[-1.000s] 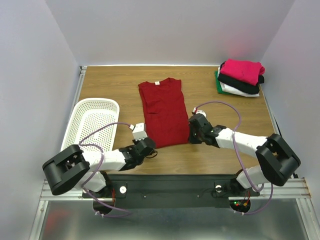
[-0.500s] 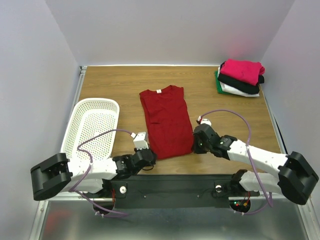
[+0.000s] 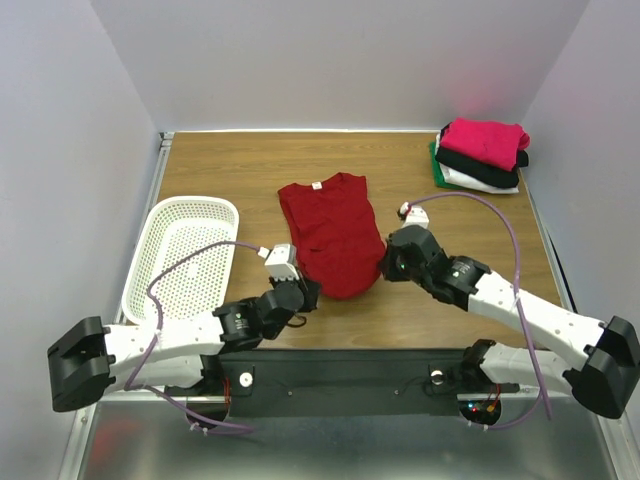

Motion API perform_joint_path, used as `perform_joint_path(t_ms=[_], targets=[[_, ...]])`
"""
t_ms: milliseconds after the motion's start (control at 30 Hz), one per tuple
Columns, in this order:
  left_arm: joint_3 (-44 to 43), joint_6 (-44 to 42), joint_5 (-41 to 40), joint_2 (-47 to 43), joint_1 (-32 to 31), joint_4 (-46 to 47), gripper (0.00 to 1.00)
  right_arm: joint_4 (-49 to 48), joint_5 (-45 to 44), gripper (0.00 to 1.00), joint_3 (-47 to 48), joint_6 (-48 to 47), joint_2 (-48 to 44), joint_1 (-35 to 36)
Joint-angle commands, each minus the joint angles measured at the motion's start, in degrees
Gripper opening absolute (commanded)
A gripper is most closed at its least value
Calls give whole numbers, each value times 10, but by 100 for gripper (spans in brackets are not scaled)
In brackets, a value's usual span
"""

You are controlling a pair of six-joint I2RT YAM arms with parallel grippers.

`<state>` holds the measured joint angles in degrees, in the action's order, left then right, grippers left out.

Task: Fold and stack the t-shirts
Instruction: Fold the tshirt

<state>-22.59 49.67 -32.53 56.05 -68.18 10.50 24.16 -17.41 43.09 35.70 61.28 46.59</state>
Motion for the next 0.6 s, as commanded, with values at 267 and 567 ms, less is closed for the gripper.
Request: perform_joint_path(t_ms=[267, 567], targets=[[-48, -141, 36, -35, 95, 54, 0, -19, -89, 0, 142, -75, 76, 3], [-7, -116, 124, -117, 88, 35, 0, 21, -26, 0, 110, -57, 1, 4]])
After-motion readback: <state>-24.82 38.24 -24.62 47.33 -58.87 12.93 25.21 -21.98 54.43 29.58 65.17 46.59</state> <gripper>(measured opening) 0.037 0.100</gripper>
